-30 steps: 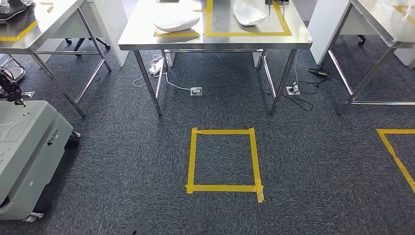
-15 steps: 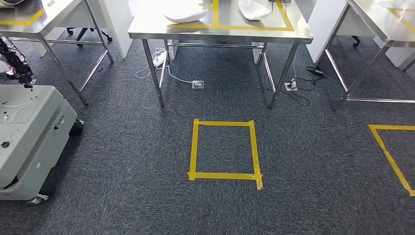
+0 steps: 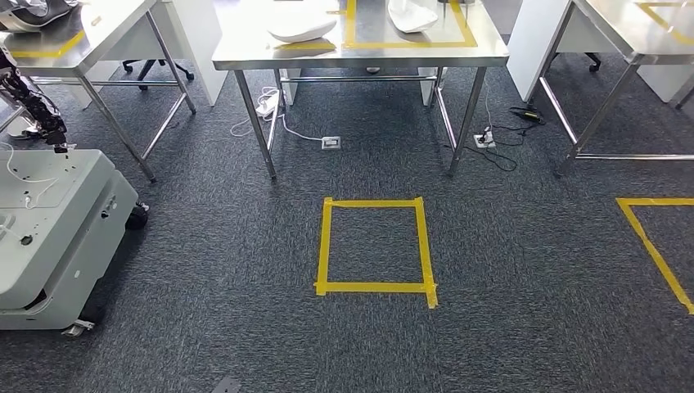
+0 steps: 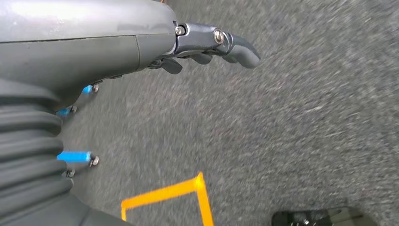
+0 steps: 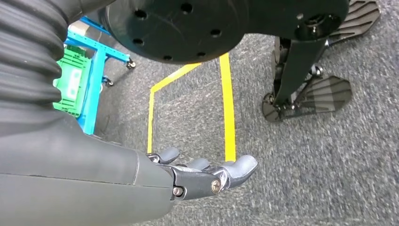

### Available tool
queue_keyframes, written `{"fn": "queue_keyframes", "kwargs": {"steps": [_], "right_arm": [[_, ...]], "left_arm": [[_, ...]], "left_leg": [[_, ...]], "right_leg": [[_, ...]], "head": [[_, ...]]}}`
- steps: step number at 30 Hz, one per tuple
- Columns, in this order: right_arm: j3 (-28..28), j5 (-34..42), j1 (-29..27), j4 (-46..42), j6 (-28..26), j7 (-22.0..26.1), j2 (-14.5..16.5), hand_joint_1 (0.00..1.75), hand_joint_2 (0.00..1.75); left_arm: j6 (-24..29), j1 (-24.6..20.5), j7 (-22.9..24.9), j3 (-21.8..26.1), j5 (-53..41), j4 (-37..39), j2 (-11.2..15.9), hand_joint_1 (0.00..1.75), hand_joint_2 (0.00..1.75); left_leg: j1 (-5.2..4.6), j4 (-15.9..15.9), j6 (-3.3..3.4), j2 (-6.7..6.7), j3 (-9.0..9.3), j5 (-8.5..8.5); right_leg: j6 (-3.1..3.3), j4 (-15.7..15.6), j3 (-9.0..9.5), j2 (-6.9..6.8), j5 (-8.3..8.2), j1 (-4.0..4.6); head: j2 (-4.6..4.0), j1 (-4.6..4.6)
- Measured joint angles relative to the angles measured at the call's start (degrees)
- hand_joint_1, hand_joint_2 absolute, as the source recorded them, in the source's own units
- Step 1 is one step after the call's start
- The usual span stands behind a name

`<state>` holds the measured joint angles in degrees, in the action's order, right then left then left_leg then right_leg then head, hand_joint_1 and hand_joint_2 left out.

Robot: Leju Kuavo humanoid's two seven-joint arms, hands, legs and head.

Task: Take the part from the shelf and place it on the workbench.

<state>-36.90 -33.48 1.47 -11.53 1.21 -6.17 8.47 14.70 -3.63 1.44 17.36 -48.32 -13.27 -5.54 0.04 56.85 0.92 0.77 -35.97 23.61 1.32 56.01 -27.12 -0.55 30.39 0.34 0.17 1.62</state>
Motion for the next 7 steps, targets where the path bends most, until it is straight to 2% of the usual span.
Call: {"fn": "queue_keyframes", "kwargs": {"steps": [1, 3, 4, 5, 7], "right_arm": [[1.0, 1.0, -0.3, -0.2, 0.0, 0.2, -0.2, 0.00, 1.75], [3.0, 3.0, -0.8, -0.7, -0.1, 0.6, -0.7, 0.00, 0.87], [4.0, 4.0, -1.1, -0.9, -0.1, 0.7, -0.9, 0.00, 0.44], [5.0, 4.9, -1.3, -1.2, -0.1, 0.9, -1.2, 0.00, 0.00], [6.6, 6.4, -1.7, -1.7, -0.2, 1.2, -1.6, 0.00, 0.00]], "left_arm": [[-0.5, 0.4, 0.0, -0.4, 1.5, -0.2, 0.2, 0.00, 1.31], [-1.3, 1.1, -0.1, -1.2, 4.3, -0.7, 0.4, 0.00, 0.44], [-1.7, 1.5, -0.2, -1.6, 5.7, -0.9, 0.5, 0.00, 0.00], [-2.1, 1.8, -0.2, -2.1, 7.1, -1.1, 0.6, 0.00, 0.00], [-2.7, 2.4, -0.2, -2.7, 9.2, -1.5, 0.8, 0.00, 0.00]], "left_leg": [[0.07, -0.2, -0.18, -0.07, 0.12, -1.07], [0.26, -0.6, -1.46, -0.14, 0.23, -2.83], [0.33, -0.6, -2.08, -0.17, 0.21, -2.63], [0.36, -0.6, -2.29, -0.17, 0.16, -2.75], [0.35, -0.6, -2.23, -0.19, 0.11, -2.65]], "right_leg": [[0.05, 0.1, -0.08, -0.01, -0.03, 0.09], [0.15, 0.3, -0.26, -0.05, -0.03, 0.22], [0.20, 0.3, -0.33, -0.07, -0.02, 0.23], [0.23, 0.4, -0.37, -0.08, 0.01, 0.23], [0.24, 0.4, -0.40, -0.08, 0.05, 0.23]], "head": [[0.00, -0.01], [0.00, -0.01], [-0.01, -0.01], [-0.01, -0.01], [-0.01, -0.02]]}}
